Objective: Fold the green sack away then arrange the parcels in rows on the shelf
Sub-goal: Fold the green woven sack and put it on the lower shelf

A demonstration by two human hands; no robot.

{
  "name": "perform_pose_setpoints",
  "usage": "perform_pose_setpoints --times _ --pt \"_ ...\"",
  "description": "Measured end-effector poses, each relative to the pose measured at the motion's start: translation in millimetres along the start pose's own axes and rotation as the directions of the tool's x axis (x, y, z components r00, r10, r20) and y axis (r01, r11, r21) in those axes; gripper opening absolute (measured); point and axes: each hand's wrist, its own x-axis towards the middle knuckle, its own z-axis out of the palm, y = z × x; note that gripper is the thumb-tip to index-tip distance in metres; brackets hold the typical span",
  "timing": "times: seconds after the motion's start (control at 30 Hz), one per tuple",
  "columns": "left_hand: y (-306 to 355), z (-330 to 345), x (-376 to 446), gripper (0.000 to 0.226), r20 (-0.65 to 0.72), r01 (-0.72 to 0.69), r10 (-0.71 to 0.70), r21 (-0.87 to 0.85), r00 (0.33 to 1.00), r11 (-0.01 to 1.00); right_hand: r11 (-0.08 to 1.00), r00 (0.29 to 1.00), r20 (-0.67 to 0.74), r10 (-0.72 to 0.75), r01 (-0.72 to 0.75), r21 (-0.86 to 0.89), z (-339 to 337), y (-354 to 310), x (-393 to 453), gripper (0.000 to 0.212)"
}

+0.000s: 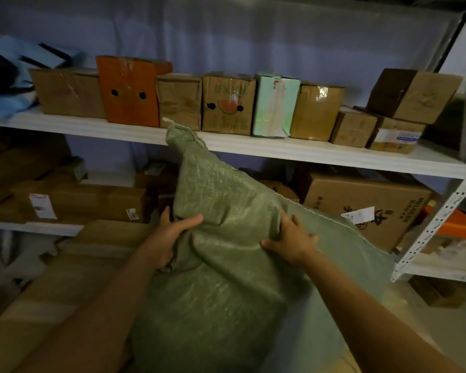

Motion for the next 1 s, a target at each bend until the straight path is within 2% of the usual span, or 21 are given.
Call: perform_pose_setpoints --times 0.07,0.1,0.13,0.17,0.2,0.23,0.27,0.3,0.37,0.43,0.47,0.53,0.6,0.67,0.73,0.8,0.87,0.93,1.0 --pt "8.7 2.9 -0.4 0.131 -0.169 -0.102 0.099 -0.008 0.981 0.995 0.996 0.994 0.06 -0.087 0.089 -0.023 12.6 -6.6 -4.4 0.068" --pt "13.7 5.5 -2.1 0.127 -0.284 -0.173 0.179 0.047 0.942 0.984 0.99 0.988 0.085 -0.13 0.134 -0.05 17.0 -10.0 -5.8 0.058" --pt "17.6 8.6 -3.8 0.124 -0.375 -0.234 0.276 0.154 0.885 0.96 0.982 0.98 0.109 -0.169 0.177 -0.07 20.1 -12.5 -6.4 0.052" --pt "20.6 13.1 -5.1 0.12 -0.408 -0.267 0.385 0.317 0.828 0.91 0.975 0.971 0.135 -0.198 0.209 -0.078 21.9 -14.6 -5.9 0.048" --pt "24.2 20.8 -9.8 0.114 -0.377 -0.272 0.508 0.526 0.774 0.806 0.966 0.961 0.152 -0.229 0.244 -0.084 23.9 -15.6 -4.6 0.046" --pt "26.8 28.9 -13.9 0.109 -0.285 -0.268 0.622 0.718 0.729 0.643 0.956 0.951 0.171 -0.257 0.276 -0.097 24.5 -15.9 -3.9 0.044" --pt "28.6 37.4 -14.8 0.104 -0.152 -0.268 0.693 0.848 0.705 0.458 0.945 0.94 0.194 -0.282 0.307 -0.112 24.7 -14.8 -3.4 0.043" --pt "30.6 46.2 -14.8 0.101 -0.026 -0.274 0.707 0.911 0.707 0.308 0.935 0.929 0.219 -0.299 0.331 -0.125 23.8 -12.4 -2.9 0.042" --pt "30.7 59.3 -10.2 0.1 0.12 -0.239 0.635 0.965 0.763 0.104 0.917 0.904 0.282 -0.322 0.372 -0.143 19.5 -4.3 -2.6 0.044" --pt "28.3 63.3 -4.7 0.1 0.171 -0.139 0.564 0.985 0.808 -0.1 0.913 0.881 0.319 -0.35 0.397 -0.095 12.0 5.1 -2.1 0.046" --pt "27.4 63.9 -4.0 0.1 0.185 -0.088 0.546 0.976 0.817 -0.2 0.923 0.882 0.299 -0.363 0.384 -0.014 7.0 10.6 -1.7 0.049" --pt "27.0 66.4 -4.1 0.099 0.215 -0.014 0.529 0.934 0.821 -0.357 0.934 0.925 0.151 -0.349 0.33 0.14 -3.7 25.0 1.8 0.065" --pt "29.2 72.5 -2.6 0.102 0.241 -0.028 0.46 0.906 0.855 -0.423 0.961 0.963 0.013 -0.269 0.268 0.066 -14.2 45.3 7.9 0.091" --pt "29.8 78.8 -1.8 0.105 0.208 -0.061 0.337 0.915 0.918 -0.398 0.992 0.992 0.027 -0.121 0.122 -0.02 -21.1 67.6 13.4 0.115" --pt "25.5 80.1 -2.0 0.108 0.182 -0.057 0.276 0.912 0.944 -0.407 0.999 0.996 0.086 -0.001 0.004 -0.033 -22.3 86.0 19.4 0.13" --pt "17.6 75.8 -3.1 0.109 0.156 -0.026 0.25 0.889 0.956 -0.457 0.997 0.991 0.132 0.012 -0.001 -0.084 -16.4 93.6 25.4 0.134" --pt "8.5 68.7 -3.8 0.11 0.126 0.001 0.241 0.885 0.962 -0.466 0.994 0.991 0.133 -0.03 0.043 -0.099 -6.5 90.4 30.0 0.132" --pt "0.4 58.7 -4.7 0.112 0.09 0.028 0.248 0.899 0.965 -0.437 0.993 0.991 0.104 -0.081 0.09 -0.079 1.8 80.6 34.8 0.129" --pt "-6.6 44.1 -5.0 0.114 0.045 0.051 0.244 0.926 0.969 -0.374 0.988 0.981 0.135 -0.14 0.147 -0.049 6.3 66.5 39.4 0.126"
